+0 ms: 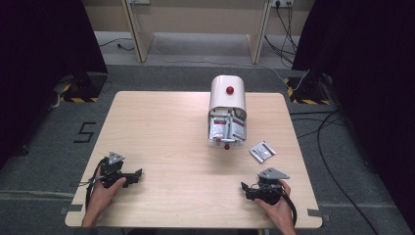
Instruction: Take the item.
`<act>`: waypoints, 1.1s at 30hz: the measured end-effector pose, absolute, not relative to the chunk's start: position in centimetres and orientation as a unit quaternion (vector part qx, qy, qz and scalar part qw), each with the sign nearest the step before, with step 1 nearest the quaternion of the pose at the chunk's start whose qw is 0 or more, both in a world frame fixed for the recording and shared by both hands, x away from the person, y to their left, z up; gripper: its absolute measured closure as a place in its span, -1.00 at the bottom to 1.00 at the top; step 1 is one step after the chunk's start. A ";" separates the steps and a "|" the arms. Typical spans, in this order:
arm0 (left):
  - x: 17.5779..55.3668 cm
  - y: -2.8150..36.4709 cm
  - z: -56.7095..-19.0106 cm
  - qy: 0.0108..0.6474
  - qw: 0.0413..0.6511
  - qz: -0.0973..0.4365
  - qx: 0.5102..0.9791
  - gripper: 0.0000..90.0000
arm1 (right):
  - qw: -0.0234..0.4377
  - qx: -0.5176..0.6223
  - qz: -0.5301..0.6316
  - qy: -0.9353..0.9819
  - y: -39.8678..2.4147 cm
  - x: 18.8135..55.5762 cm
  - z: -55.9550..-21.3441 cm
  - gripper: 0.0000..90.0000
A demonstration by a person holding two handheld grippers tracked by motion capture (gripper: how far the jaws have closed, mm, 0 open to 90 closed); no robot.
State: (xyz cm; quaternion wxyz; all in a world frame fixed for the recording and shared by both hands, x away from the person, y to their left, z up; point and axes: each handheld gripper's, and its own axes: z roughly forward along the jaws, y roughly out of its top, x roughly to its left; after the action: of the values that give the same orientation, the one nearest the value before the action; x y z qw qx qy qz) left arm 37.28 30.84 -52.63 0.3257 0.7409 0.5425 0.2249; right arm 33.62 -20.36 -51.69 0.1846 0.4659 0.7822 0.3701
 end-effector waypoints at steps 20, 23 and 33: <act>37.3 30.8 -52.6 0.542 0.326 0.225 0.741 -1.00 | 0.199 0.459 0.339 0.796 -20.0 32.2 -51.8 -0.69; 37.3 30.8 -52.6 0.542 0.326 0.225 0.741 -1.00 | 0.198 0.458 0.338 0.798 -19.9 31.7 -51.9 -0.74; 37.3 30.8 -52.6 0.542 0.326 0.225 0.741 -1.00 | 0.207 0.457 0.352 0.790 -20.0 29.7 -52.2 -0.75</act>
State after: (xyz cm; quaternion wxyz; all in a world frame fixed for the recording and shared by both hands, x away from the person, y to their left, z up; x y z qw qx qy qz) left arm 37.27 30.84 -52.63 0.3258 0.7411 0.5422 0.2251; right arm 29.73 -19.96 -52.22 0.2070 0.4570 0.7902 0.3520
